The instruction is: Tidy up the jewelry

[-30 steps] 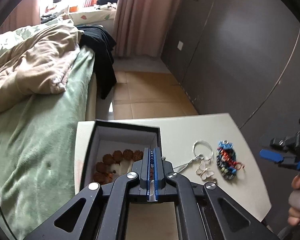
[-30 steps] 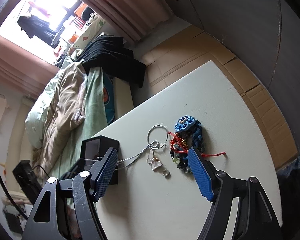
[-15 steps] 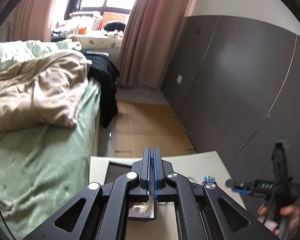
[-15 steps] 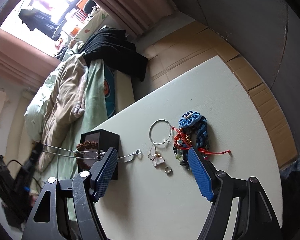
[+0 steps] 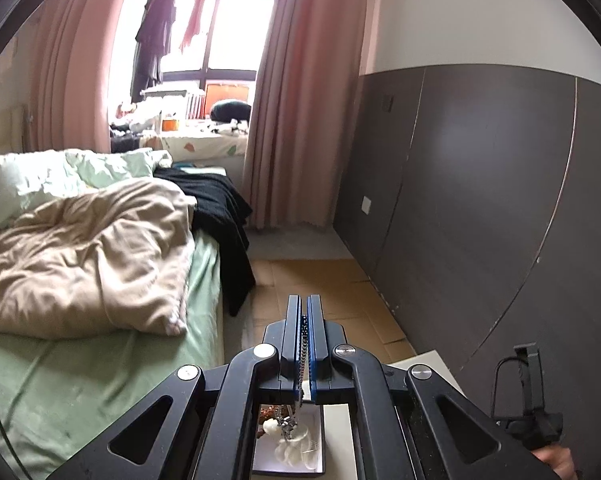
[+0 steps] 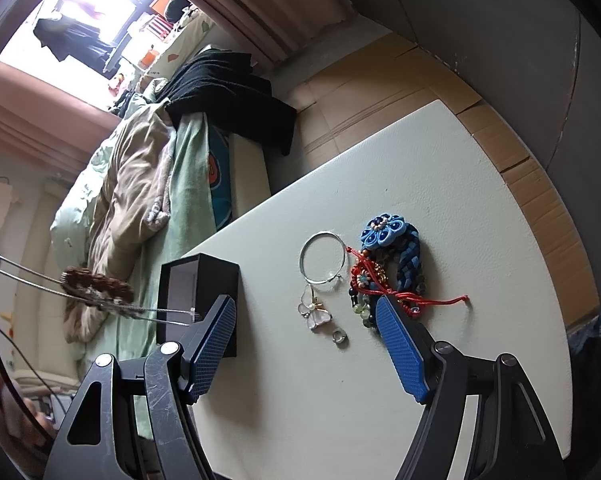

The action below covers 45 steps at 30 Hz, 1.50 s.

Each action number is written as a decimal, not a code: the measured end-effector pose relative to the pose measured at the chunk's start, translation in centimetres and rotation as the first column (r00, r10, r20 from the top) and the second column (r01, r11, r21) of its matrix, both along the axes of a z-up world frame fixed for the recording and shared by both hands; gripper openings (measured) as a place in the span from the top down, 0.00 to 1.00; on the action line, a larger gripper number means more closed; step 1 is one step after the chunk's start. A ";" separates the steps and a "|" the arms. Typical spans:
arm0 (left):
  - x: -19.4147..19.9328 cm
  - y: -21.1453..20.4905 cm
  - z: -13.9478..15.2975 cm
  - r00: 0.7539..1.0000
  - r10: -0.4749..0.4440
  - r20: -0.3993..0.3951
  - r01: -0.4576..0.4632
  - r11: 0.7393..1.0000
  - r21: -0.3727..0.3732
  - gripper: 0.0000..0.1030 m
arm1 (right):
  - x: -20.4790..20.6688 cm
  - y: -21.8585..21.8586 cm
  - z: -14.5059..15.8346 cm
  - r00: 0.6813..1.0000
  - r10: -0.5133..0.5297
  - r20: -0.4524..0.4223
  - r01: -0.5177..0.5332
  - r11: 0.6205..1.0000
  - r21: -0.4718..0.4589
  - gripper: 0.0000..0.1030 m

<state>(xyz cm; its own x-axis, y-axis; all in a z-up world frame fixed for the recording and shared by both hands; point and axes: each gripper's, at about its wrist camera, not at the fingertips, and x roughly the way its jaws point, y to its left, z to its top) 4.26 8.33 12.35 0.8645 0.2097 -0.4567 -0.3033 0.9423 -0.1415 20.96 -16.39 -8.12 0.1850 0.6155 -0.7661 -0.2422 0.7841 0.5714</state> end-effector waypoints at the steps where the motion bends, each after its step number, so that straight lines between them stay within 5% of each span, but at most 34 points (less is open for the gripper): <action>1: 0.0 0.0 0.3 1.000 0.002 0.003 -0.002 1.000 0.004 0.98 | 0.0 0.0 0.0 1.000 0.001 0.000 -0.001 1.000 0.000 0.29; 7: 0.4 0.1 -0.7 1.000 0.005 -0.004 -0.005 1.000 -0.012 0.98 | 0.0 0.5 -0.2 1.000 0.021 -0.002 -0.021 1.000 -0.008 0.29; 17: 1.2 1.4 -8.4 0.996 0.023 -0.088 -0.036 0.988 -0.152 0.98 | -0.2 2.6 -1.5 0.997 0.074 0.001 -0.073 0.994 -0.082 0.29; 25: 1.3 2.5 -12.5 0.991 -0.004 -0.131 -0.027 0.972 -0.233 0.98 | -0.1 6.2 -4.6 0.990 0.137 -0.039 -0.141 0.977 -0.162 0.50; 35: 1.9 3.5 -14.9 0.984 -0.055 -0.170 -0.002 0.946 -0.323 0.98 | 0.3 8.5 -6.2 0.989 0.147 -0.012 -0.145 0.949 -0.281 0.53; 38: 2.4 4.2 -15.7 0.979 -0.034 -0.201 -0.038 0.939 -0.341 0.98 | 0.0 9.1 -6.1 0.987 0.160 0.016 -0.145 0.929 -0.339 0.61; 41: 3.1 4.8 -16.7 0.972 -0.076 -0.225 -0.028 0.905 -0.425 0.98 | -0.1 9.4 -6.1 0.984 0.177 0.024 -0.158 0.923 -0.352 0.83; 43: 3.3 4.9 -17.3 0.965 -0.084 -0.248 -0.039 0.890 -0.453 0.95 | -0.1 9.2 -6.1 0.983 0.181 0.014 -0.166 0.926 -0.338 0.85; 45: 3.3 4.7 -17.6 0.959 -0.078 -0.271 -0.050 0.899 -0.435 0.74 | -0.1 9.0 -5.9 0.983 0.181 0.011 -0.167 0.929 -0.330 0.86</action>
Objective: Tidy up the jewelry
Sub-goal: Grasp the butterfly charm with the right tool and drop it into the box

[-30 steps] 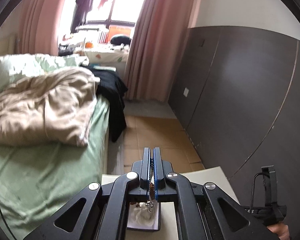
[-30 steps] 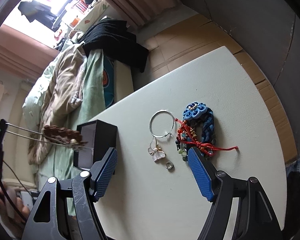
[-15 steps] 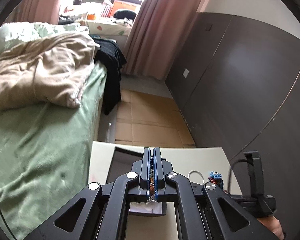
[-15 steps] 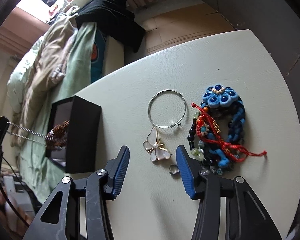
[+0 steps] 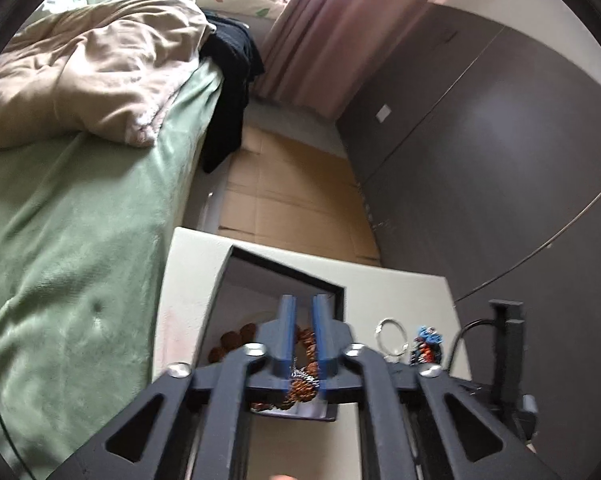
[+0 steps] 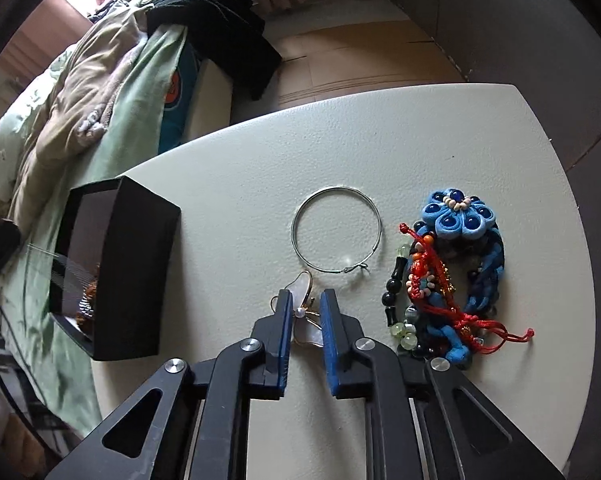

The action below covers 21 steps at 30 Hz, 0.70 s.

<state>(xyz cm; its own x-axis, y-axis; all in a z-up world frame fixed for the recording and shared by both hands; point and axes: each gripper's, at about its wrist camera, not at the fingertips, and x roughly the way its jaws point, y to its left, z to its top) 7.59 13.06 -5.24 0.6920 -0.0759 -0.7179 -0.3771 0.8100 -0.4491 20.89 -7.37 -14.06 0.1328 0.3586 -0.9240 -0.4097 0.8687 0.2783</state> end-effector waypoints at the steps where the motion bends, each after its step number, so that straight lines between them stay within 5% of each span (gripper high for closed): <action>1: -0.1 -0.1 0.0 1.000 -0.002 -0.005 0.002 1.000 0.009 0.63 | 0.0 -0.2 0.1 1.000 -0.004 -0.005 0.004 1.000 0.016 0.86; 3: -0.4 0.0 0.2 1.000 0.006 0.004 -0.006 1.000 0.024 0.19 | 0.0 -0.2 0.5 1.000 -0.004 -0.004 0.005 0.999 0.037 0.86; 4: -0.8 0.0 0.6 1.000 0.018 0.021 -0.019 0.999 0.039 0.17 | -0.1 -0.3 0.9 1.000 -0.003 0.000 0.003 0.999 0.053 0.86; 17: -2.2 0.9 2.3 0.999 0.032 0.021 -0.036 0.980 0.194 0.17 | -1.9 1.2 5.8 0.998 0.049 0.029 -0.055 0.938 0.343 0.86; 21: -2.7 2.3 2.1 0.998 0.056 0.023 -0.059 0.982 0.181 0.17 | -2.7 3.1 6.3 0.997 0.068 0.023 -0.072 0.913 0.402 0.86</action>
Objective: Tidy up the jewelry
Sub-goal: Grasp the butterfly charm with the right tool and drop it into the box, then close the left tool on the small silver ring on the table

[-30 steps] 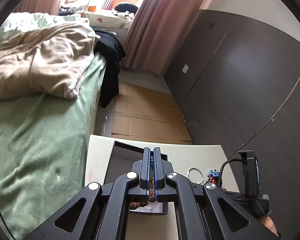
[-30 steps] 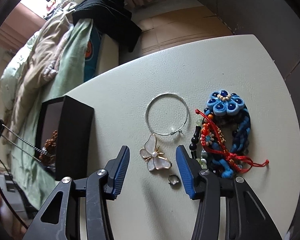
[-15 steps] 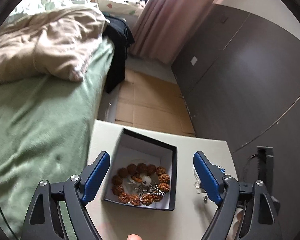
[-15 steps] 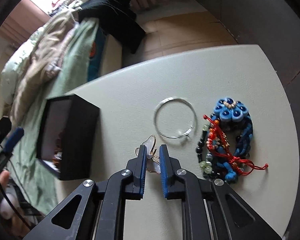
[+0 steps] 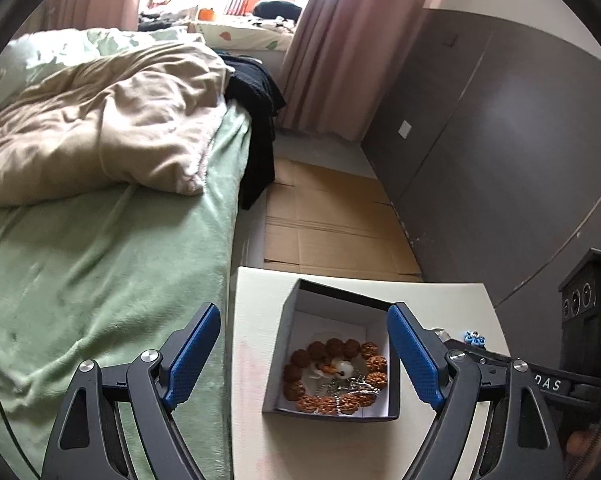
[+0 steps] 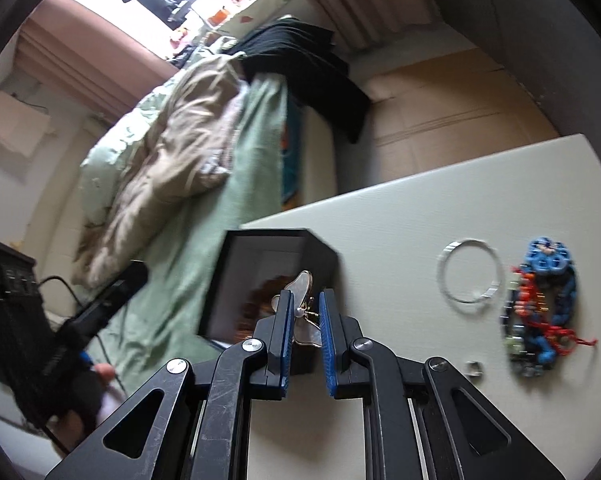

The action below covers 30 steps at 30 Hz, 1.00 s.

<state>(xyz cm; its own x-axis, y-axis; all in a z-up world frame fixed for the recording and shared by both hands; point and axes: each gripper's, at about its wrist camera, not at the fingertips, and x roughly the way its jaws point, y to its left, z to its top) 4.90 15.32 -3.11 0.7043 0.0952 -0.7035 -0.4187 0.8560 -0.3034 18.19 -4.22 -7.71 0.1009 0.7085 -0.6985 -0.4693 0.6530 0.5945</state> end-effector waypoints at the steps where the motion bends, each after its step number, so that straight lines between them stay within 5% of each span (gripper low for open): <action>1: -0.1 0.3 -0.1 1.000 0.007 0.002 -0.007 1.000 -0.003 0.17 | -0.1 0.6 0.0 1.000 0.006 -0.010 -0.006 1.000 0.019 0.86; 5: -0.2 0.5 -0.5 1.000 0.024 -0.015 -0.023 0.999 0.031 0.17 | -0.7 2.7 0.0 0.996 0.039 -0.080 -0.027 0.988 0.153 0.84; 7: -0.2 0.2 -0.6 1.000 0.012 -0.016 -0.012 0.999 0.035 0.17 | -1.0 3.0 0.5 0.997 0.046 -0.067 -0.036 0.989 0.143 0.54; 9: -0.3 -0.2 -0.7 1.000 0.005 -0.012 -0.004 0.999 0.037 0.17 | -1.4 2.4 1.1 1.000 0.016 -0.005 -0.016 0.994 0.107 0.38; 16: 0.6 -2.2 -1.1 0.998 -0.061 -0.025 0.061 0.998 -0.012 0.17 | -1.3 -2.5 2.2 0.994 -0.085 0.069 0.086 0.996 -0.013 0.37; 22: 1.1 -4.7 -0.9 0.997 -0.081 -0.016 0.081 0.997 -0.009 0.17 | -0.3 -6.6 3.4 0.981 -0.174 0.081 0.175 0.984 -0.016 0.37; 26: 1.2 -6.2 -0.6 0.995 -0.097 0.015 0.097 0.995 -0.009 0.06 | -0.8 -9.5 4.2 0.966 -0.231 0.118 0.235 0.972 -0.021 0.37; 30: 1.3 -7.6 -0.3 0.991 -0.128 0.026 0.127 0.992 0.019 0.00 | -1.4 -12.0 3.9 0.950 -0.288 0.123 0.296 0.953 -0.058 0.17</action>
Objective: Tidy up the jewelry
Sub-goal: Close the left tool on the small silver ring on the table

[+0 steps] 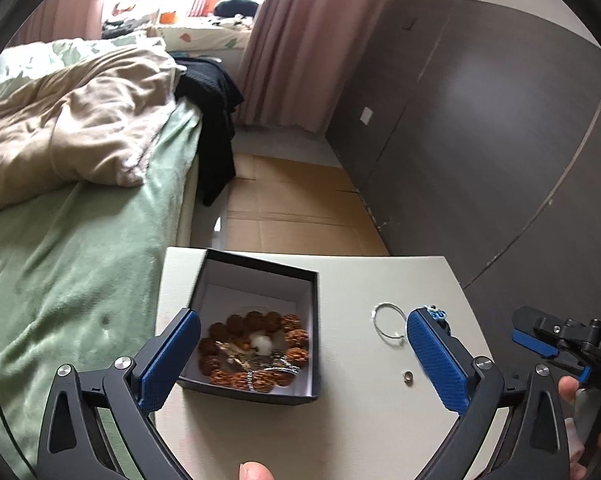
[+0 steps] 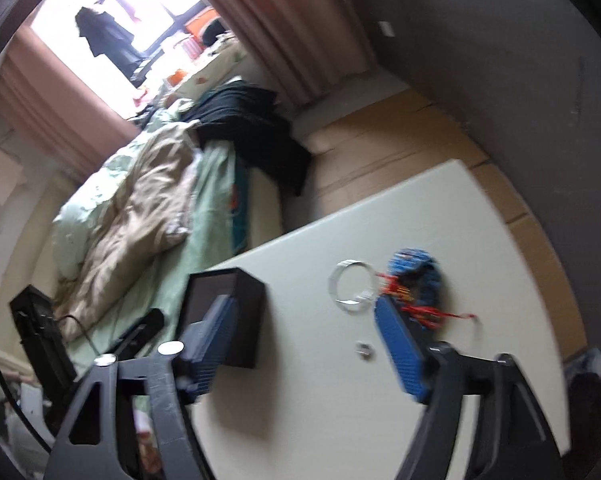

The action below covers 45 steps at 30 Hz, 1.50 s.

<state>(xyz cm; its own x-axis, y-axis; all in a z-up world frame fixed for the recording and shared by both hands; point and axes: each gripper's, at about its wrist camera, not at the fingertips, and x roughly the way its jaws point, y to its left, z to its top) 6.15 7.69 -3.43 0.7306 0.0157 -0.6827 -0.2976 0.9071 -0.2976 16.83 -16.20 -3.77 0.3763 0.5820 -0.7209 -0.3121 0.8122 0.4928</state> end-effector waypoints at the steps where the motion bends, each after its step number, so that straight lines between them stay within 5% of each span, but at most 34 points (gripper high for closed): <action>1: 0.0 -0.4 0.1 1.000 -0.011 0.006 0.011 1.000 0.005 0.00 | -0.1 -0.6 -0.2 1.000 -0.011 -0.006 0.011 1.000 0.001 0.15; 5: 0.0 -1.4 0.2 0.999 -0.030 0.032 0.030 0.999 -0.010 0.00 | -0.3 -3.1 -0.3 0.997 -0.071 -0.006 0.071 0.997 -0.018 0.13; 7: 0.2 -1.9 0.3 0.998 -0.041 0.040 0.041 0.999 -0.020 0.00 | -0.5 -4.2 -0.1 0.995 -0.102 0.020 0.102 0.995 -0.016 0.00; 13: 1.1 -4.1 0.6 0.994 -0.084 0.065 0.086 0.996 -0.021 0.00 | -0.1 -7.1 1.7 0.975 -0.165 0.152 0.178 0.981 -0.074 0.00; 29: 4.6 -9.7 -3.5 0.961 -0.252 -0.111 0.261 0.962 0.074 0.06 | 3.3 -10.6 0.3 0.987 -0.142 0.075 0.151 0.980 -0.132 0.00; 34: 5.8 -11.1 -5.6 0.934 -0.305 -0.186 0.323 0.943 0.076 0.31 | 4.3 -10.3 -1.2 0.993 -0.115 0.024 0.118 0.984 -0.136 0.00; 45: 7.4 -13.3 -9.2 0.879 -0.384 -0.282 0.422 0.902 0.090 0.54 | 5.7 -10.7 -2.2 0.991 -0.134 -0.015 0.131 0.982 -0.134 0.00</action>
<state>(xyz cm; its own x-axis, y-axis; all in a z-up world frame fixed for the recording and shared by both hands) 13.55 -5.61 -12.61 0.4989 -0.1305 -0.8568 0.0559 0.9914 -0.1184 22.52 -26.86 -5.99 0.4259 0.4268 -0.7978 -0.1866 0.9042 0.3841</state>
